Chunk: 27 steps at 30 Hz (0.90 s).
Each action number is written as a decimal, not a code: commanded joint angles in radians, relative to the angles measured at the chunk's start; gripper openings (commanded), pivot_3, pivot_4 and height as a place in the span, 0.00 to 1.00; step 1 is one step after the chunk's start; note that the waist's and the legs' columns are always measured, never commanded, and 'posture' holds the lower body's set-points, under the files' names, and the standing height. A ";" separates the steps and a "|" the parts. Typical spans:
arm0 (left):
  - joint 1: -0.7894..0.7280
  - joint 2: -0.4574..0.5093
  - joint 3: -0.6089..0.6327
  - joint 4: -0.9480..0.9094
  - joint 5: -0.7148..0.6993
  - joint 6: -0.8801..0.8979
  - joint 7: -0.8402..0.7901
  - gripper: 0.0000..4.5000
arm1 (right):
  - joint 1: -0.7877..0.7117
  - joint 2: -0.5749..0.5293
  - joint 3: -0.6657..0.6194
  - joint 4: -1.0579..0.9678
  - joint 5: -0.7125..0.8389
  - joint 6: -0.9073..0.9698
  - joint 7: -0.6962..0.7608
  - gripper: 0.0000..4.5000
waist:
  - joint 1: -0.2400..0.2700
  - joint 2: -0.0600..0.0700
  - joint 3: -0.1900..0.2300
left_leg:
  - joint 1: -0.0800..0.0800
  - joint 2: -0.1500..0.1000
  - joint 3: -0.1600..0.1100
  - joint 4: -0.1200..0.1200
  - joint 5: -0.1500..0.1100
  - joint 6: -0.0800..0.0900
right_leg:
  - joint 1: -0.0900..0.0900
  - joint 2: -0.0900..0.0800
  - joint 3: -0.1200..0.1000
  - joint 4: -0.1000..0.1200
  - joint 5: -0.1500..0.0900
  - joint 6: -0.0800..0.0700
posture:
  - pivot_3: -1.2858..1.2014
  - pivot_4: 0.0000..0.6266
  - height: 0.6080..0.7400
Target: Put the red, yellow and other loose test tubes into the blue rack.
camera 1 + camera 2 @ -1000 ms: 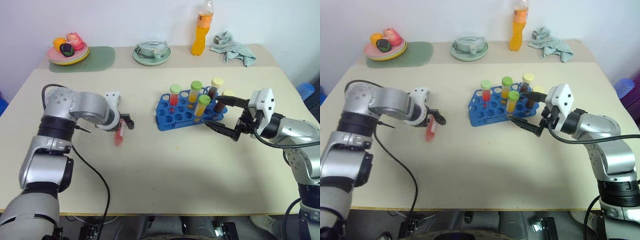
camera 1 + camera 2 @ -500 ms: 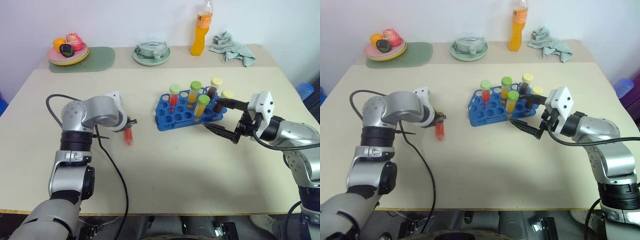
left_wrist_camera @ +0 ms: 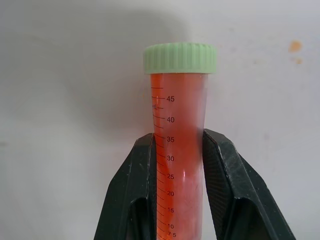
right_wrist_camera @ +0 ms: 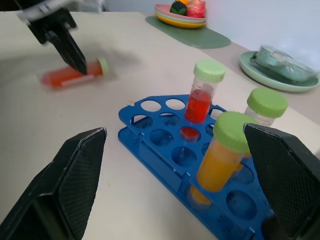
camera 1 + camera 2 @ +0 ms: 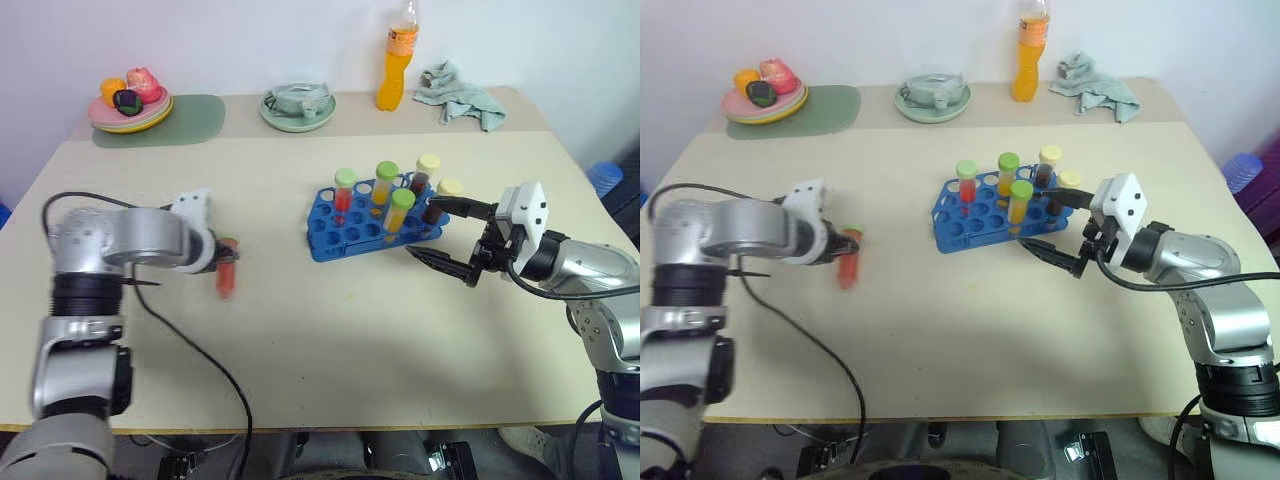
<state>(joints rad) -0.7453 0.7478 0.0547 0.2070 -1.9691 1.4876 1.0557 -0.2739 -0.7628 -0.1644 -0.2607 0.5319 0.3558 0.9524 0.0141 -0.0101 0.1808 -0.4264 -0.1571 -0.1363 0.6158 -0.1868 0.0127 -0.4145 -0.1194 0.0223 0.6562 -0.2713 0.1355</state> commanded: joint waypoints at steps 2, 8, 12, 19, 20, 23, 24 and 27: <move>0.100 -0.036 0.200 -0.309 0.066 -0.200 -0.366 0.15 | -0.029 0.003 -0.013 -0.004 0.001 -0.025 0.006 1.00 | 0.004 0.000 0.000 | 0.000 -0.001 0.000 0.000 0.000 0.000 | 0.001 -0.001 0.000 -0.001 0.000 0.000 | 0.52 0.24 0.99; 0.239 -0.118 0.349 -0.522 0.433 -0.472 -1.077 0.15 | -0.023 0.012 -0.021 -0.010 0.009 -0.017 -0.008 1.00 | -0.008 0.003 -0.002 | 0.001 0.002 0.003 -0.002 0.000 0.001 | 0.003 -0.002 0.000 -0.008 0.000 -0.006 | 0.52 0.24 0.99; 0.256 -0.198 0.291 -0.472 0.657 -0.684 -1.331 0.15 | 0.017 0.027 -0.040 -0.038 0.018 -0.002 -0.053 1.00 | 0.001 0.005 -0.003 | 0.002 0.004 0.004 -0.002 -0.004 0.007 | 0.004 -0.001 0.000 -0.009 0.000 -0.007 | 0.52 0.24 0.99; 0.218 -0.300 0.034 -0.342 1.075 -1.000 -1.717 0.15 | 0.135 0.058 -0.087 -0.113 0.024 0.017 -0.135 1.00 | 0.020 0.004 -0.003 | 0.000 0.003 0.004 0.000 -0.005 0.009 | 0.005 -0.001 -0.001 -0.012 0.000 -0.007 | 0.52 0.24 0.99; 0.195 -0.317 -0.009 -0.300 1.135 -1.053 -1.773 0.15 | 0.164 0.060 -0.098 -0.129 0.017 0.014 -0.149 1.00 | 0.023 0.004 -0.003 | 0.000 0.003 0.004 -0.001 -0.005 0.009 | 0.005 -0.001 -0.001 -0.012 0.001 -0.006 | 0.52 0.24 0.99; 0.130 -0.360 -0.083 -0.177 1.264 -1.164 -1.874 0.15 | 0.227 0.066 -0.124 -0.160 0.004 0.009 -0.186 1.00 | 0.026 0.004 -0.003 | 0.000 0.003 0.004 -0.001 -0.005 0.009 | 0.004 -0.001 -0.001 -0.012 0.001 -0.005 | 0.52 0.24 0.99; 0.111 -0.370 -0.099 -0.140 1.303 -1.199 -1.900 0.15 | 0.247 0.067 -0.133 -0.177 0.008 0.012 -0.194 1.00 | 0.026 0.004 -0.003 | 0.000 0.003 0.004 0.000 -0.005 0.009 | 0.005 -0.001 -0.001 -0.012 0.001 -0.005 | 0.52 0.24 0.99; 0.040 -0.413 -0.133 -0.017 1.390 -1.297 -1.963 0.15 | 0.339 0.079 -0.188 -0.223 0.011 0.009 -0.219 1.00 | 0.009 0.004 -0.003 | 0.000 0.004 0.004 -0.001 -0.005 0.009 | 0.004 -0.001 -0.001 -0.012 0.002 -0.004 | 0.52 0.24 0.99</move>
<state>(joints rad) -0.6377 0.3638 -0.0642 0.1113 -0.6472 0.2874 -0.8518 0.0014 -0.6968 -0.2843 -0.4104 0.5340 0.3763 0.7572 0.0230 -0.0062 0.1782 -0.4260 -0.1531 -0.1329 0.6145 -0.1921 0.0216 -0.4108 -0.1198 0.0211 0.6456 -0.2694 0.1321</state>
